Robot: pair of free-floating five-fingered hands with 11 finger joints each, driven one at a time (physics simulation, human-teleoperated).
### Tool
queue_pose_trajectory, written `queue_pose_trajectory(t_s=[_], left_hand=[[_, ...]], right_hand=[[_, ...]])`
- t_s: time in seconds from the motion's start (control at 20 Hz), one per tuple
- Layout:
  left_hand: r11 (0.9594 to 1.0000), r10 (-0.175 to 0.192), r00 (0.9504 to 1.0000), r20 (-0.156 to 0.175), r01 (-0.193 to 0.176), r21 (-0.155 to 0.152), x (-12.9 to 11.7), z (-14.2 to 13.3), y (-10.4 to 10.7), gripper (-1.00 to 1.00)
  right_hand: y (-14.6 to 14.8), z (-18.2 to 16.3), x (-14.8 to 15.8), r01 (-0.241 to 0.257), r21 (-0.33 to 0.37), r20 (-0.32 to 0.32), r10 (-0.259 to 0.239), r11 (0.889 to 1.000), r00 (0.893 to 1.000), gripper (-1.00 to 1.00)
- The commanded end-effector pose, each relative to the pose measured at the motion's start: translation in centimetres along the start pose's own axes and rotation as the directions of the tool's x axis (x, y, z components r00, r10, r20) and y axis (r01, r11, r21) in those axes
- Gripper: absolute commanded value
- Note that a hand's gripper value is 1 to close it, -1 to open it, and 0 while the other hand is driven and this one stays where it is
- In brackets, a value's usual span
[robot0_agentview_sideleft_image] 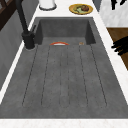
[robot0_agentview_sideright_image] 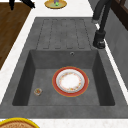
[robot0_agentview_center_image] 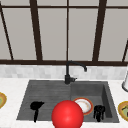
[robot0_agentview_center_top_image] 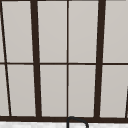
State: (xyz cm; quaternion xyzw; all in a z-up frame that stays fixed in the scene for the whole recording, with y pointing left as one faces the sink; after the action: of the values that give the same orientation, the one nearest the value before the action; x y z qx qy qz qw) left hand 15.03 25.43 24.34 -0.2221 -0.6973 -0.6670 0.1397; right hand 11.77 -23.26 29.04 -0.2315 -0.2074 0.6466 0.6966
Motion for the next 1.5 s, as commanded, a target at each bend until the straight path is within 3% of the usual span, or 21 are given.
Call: queue_pose_trajectory(t_s=[0.0,0.05,0.35,0.5,0.55,0.65,1.05,1.45], left_hand=[[1.0000,0.000,1.0000,-0.002,0.000,0.001,0.0,-0.6,0.1,-1.00],[0.9999,-0.013,0.9999,-0.008,0.013,0.003,0.0,-0.9,0.2,-1.00],[1.0000,-0.001,1.0000,-0.001,0.001,0.001,-0.1,-0.6,0.0,-1.00],[0.9999,-0.014,0.9999,-0.006,0.014,0.002,-0.1,-1.0,0.0,-1.00],[1.0000,-0.001,1.0000,0.000,0.001,0.000,-0.1,-0.7,0.0,0.00],[0.9999,-0.011,0.9999,0.006,0.011,-0.012,-0.1,-0.7,0.1,0.00],[0.9994,-0.036,0.9994,-0.003,0.036,0.001,-0.1,-0.7,0.0,0.00],[0.9989,-0.045,0.9989,-0.007,0.045,0.006,-0.2,-0.8,0.0,0.00]], right_hand=[[0.0,0.0,0.0,0.000,0.000,0.000,0.000,1.000,1.000,0.00],[0.0,0.0,0.0,0.000,0.000,0.000,0.000,1.000,1.000,0.00],[0.0,0.0,0.0,0.000,0.000,0.000,0.000,1.000,1.000,0.00],[0.0,0.0,0.0,0.000,0.000,0.000,0.000,1.000,1.000,0.00],[-0.1,-0.1,-0.6,0.001,-0.015,0.001,-0.001,1.000,1.000,-1.00],[-0.3,-0.1,-1.4,0.009,-0.012,0.004,-0.009,1.000,1.000,-1.00],[-1.2,0.6,-6.5,0.038,-0.029,0.051,-0.036,0.999,0.998,-1.00],[-1.8,0.2,-12.2,0.047,-0.097,0.059,-0.042,0.994,0.997,-1.00]])
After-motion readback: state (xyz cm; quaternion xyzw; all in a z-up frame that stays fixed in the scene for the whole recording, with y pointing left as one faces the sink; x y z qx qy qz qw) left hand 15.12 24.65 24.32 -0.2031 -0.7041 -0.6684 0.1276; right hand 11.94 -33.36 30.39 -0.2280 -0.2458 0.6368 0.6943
